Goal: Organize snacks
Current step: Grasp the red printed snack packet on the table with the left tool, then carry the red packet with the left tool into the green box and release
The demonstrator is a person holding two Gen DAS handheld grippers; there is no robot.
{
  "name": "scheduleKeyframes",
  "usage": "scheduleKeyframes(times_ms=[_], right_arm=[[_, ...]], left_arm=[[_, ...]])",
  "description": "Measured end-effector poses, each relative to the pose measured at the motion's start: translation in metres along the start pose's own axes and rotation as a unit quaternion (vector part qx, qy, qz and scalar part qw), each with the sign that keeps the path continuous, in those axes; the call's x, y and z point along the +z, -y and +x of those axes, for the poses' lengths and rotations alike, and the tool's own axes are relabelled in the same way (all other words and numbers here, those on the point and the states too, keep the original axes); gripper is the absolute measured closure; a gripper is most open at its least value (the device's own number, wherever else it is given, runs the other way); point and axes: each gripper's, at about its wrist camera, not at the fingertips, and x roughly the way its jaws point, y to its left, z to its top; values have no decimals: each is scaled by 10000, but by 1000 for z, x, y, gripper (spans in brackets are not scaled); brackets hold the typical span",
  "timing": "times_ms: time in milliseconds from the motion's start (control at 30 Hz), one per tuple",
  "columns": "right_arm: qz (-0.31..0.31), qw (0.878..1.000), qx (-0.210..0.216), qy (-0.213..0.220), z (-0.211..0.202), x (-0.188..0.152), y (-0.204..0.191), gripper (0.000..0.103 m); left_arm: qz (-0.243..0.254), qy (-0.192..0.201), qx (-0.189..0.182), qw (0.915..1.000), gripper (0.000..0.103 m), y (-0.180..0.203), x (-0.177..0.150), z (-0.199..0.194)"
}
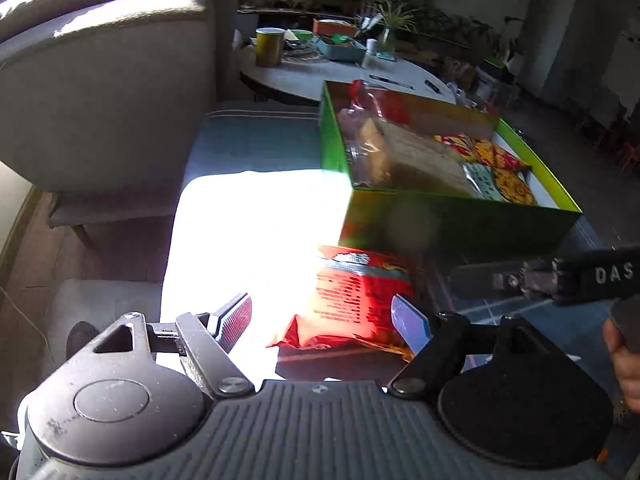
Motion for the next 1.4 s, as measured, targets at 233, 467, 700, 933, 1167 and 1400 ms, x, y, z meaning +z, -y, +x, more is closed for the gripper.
scheduleKeyframes(times_ms=[233,467,700,933,1167,1400], right_arm=[[32,9998,12,-216,16,-3,-7,23],[259,9992,-30,-291,29,0,-11,23],[268,9988,-53,-394,38,1,-16,23],[332,9987,-91,-372,39,1,-15,24],[583,9971,172,-468,45,3,-15,30],[458,9985,203,-226,22,-7,-25,35]], left_arm=[[-435,-122,-267,9986,45,-20,-6,20],[-239,-79,-572,9980,50,-15,-17,9],[-75,-100,-596,9981,51,-12,-20,6],[-270,-29,-664,9974,35,-19,-24,14],[158,-60,-1039,9944,51,3,-34,7],[786,342,-766,9934,51,47,-28,-25]])
